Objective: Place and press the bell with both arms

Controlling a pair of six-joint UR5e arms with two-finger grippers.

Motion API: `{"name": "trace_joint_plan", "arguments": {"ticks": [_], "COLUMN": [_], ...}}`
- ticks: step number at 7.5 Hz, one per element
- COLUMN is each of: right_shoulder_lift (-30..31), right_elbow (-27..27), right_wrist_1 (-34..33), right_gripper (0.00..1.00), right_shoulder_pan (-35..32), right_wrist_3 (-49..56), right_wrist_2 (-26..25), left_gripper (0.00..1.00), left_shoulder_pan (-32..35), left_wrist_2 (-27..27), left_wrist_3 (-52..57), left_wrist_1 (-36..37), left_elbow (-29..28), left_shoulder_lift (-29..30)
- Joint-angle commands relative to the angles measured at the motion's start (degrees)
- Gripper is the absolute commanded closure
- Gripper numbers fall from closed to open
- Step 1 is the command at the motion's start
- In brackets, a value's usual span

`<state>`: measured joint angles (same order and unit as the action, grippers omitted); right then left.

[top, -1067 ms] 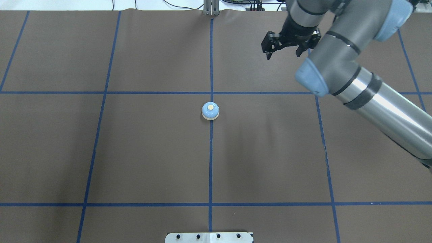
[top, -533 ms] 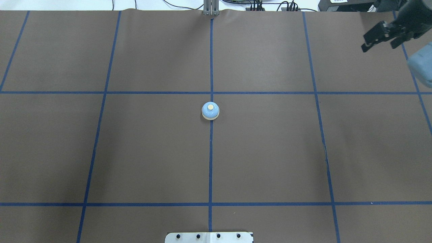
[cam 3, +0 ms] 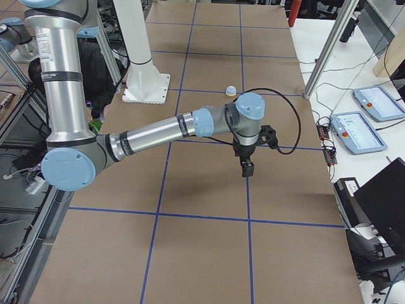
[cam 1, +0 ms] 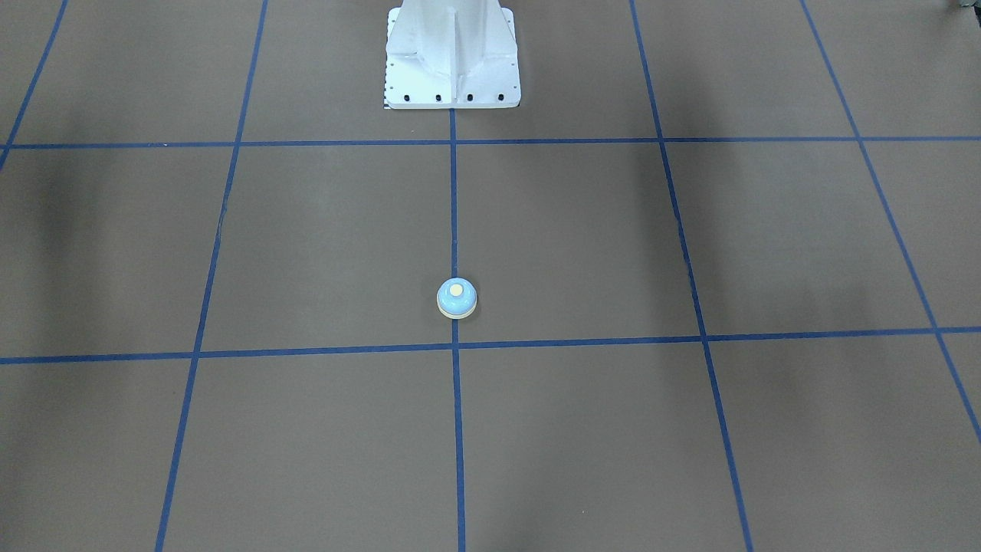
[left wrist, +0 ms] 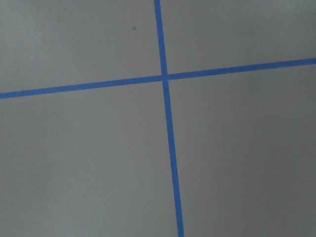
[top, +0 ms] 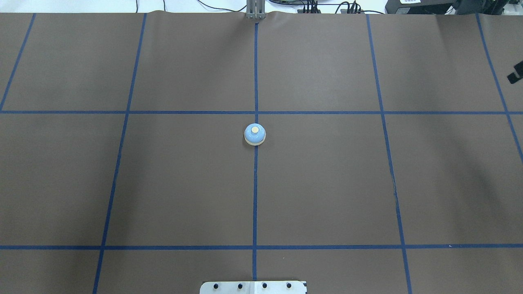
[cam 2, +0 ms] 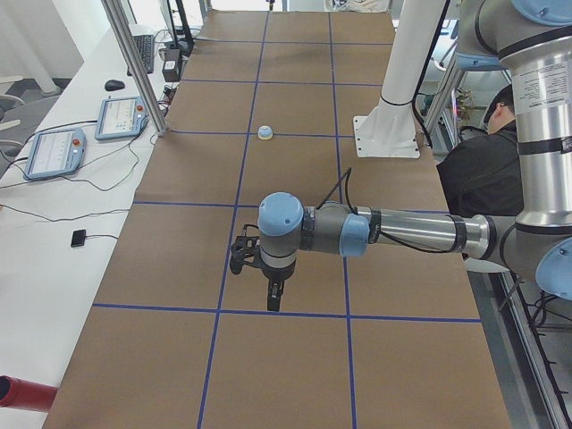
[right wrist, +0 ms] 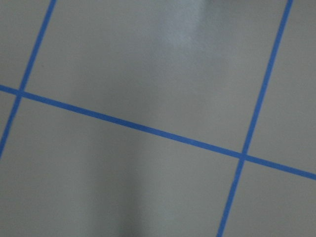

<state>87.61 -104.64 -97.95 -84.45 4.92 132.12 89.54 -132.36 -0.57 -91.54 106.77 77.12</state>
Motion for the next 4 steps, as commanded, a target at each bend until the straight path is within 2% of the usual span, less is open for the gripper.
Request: {"name": "trace_joint_plan", "arguments": {"ticks": [1,4], "right_shoulder_lift": [7.02,8.8], "right_elbow": [-0.3,-0.56], "right_wrist_1": [0.13,0.57], "right_gripper": [0.01,0.0], "right_shoulder_pan": [-5.18,-5.2], "right_wrist_3": [3.87,0.19], "right_wrist_2": [-0.1,-0.55], "left_gripper": [0.0,0.0], "left_shoulder_pan": [1.25,2.13], "left_wrist_2": [-0.36,-0.18], "left_wrist_3": [-0.48,0.13], "left_wrist_1": [0.22,-0.03], "left_elbow": [0.1,1.68], "left_shoulder_lift": [-0.48,-3.54]}}
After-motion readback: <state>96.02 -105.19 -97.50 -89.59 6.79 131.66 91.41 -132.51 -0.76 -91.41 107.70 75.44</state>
